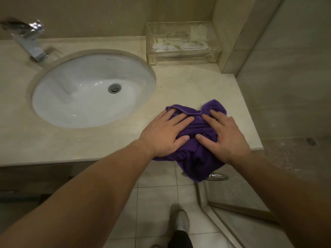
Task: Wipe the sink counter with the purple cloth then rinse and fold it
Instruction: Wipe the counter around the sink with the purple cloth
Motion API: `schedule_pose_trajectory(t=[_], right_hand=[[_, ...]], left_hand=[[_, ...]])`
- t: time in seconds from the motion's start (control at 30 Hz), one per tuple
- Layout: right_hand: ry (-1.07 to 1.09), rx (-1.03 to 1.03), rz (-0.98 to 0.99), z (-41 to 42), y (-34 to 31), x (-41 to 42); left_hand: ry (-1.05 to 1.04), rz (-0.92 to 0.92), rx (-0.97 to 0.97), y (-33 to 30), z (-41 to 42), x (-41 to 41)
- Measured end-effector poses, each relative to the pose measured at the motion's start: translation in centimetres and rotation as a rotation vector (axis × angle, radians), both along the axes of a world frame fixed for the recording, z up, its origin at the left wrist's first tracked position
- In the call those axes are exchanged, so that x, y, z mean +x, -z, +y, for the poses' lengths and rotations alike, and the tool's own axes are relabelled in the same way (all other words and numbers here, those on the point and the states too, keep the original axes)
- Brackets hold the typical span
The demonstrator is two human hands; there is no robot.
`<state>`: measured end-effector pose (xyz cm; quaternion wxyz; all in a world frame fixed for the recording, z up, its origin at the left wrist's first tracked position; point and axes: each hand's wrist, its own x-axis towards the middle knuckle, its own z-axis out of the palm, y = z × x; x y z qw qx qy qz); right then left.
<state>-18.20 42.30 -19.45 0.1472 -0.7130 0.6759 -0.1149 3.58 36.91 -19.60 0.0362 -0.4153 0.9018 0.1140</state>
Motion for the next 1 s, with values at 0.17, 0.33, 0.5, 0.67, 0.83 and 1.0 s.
schedule_pose_trajectory(t=[0.17, 0.33, 0.5, 0.67, 0.83, 1.0], right_hand=[[0.023, 0.040, 0.011, 2.4, 0.4, 0.6], [0.062, -0.028, -0.076, 5.2, 0.5, 1.8], [0.079, -0.068, -0.096, 6.8, -1.9, 2.7], [0.154, 0.332, -0.129, 5.1, -6.3, 0.9], [0.198, 0.700, -0.059, -0.9, -9.3, -2.3], [0.252, 0.491, 0.284, -6.1, -10.0, -5.2]], left_hand=[[0.039, 0.021, -0.025, 0.5, 2.0, 0.9], [-0.024, 0.197, -0.139, 0.8, 5.2, 1.2], [-0.107, 0.285, -0.120, -0.9, 6.8, 1.0], [-0.307, 0.374, 0.506, -4.8, 4.2, 0.4], [-0.321, 0.312, 0.932, -7.7, 0.1, -1.9], [-0.256, 0.032, 0.571, -7.6, -5.3, -5.6]])
